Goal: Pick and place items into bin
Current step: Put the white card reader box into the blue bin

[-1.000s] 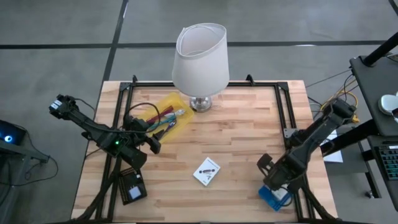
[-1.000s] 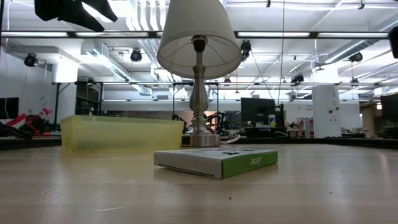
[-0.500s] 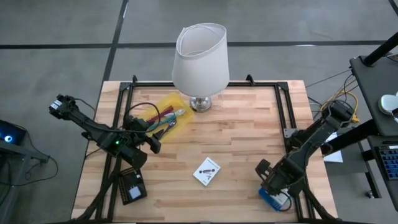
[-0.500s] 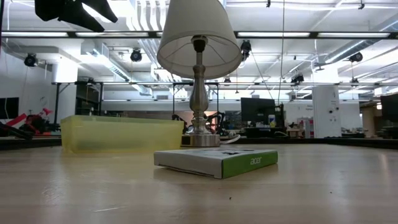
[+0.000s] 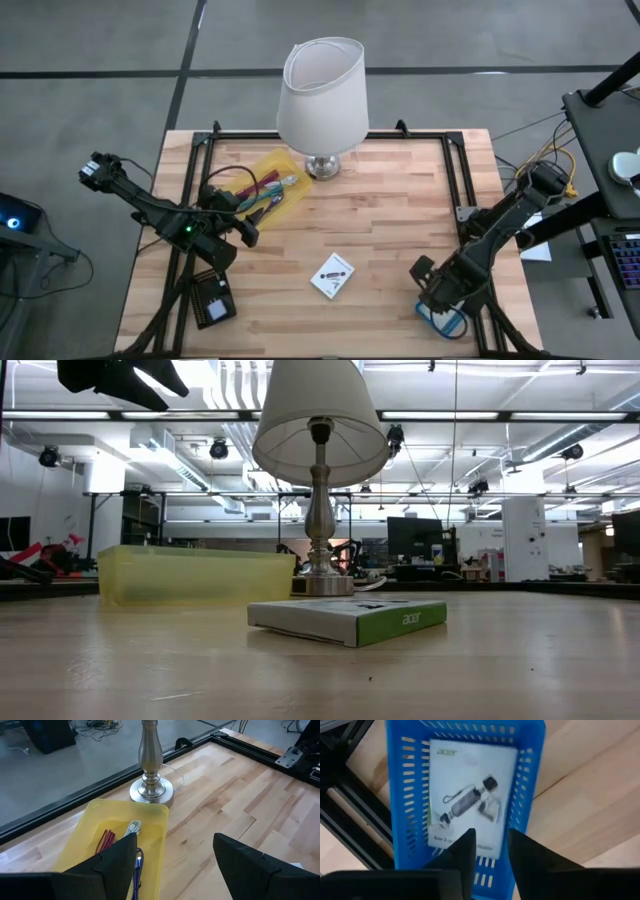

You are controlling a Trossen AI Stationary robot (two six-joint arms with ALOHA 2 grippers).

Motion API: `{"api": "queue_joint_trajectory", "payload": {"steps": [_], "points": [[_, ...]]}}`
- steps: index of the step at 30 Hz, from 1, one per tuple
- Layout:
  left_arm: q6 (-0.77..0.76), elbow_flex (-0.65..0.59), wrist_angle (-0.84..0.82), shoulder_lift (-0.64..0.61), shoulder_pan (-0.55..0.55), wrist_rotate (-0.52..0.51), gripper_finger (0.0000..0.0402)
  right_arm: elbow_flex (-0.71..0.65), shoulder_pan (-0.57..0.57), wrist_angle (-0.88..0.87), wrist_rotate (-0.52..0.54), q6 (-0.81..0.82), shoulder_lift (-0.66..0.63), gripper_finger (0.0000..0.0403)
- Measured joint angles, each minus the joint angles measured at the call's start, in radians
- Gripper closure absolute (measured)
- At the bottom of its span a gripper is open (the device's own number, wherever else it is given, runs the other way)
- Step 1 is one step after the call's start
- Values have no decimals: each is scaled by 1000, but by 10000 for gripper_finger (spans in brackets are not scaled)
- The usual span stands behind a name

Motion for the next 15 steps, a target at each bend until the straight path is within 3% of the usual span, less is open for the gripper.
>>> {"api": "queue_joint_trajectory", "payload": {"steps": [10, 15], "points": [[-1, 0, 4, 0, 0, 4, 155, 41, -24, -17, 17, 120, -7, 267], [-1, 0, 21, 0, 0, 5, 155, 69, -77, 7, 192, 214, -39, 275]]}}
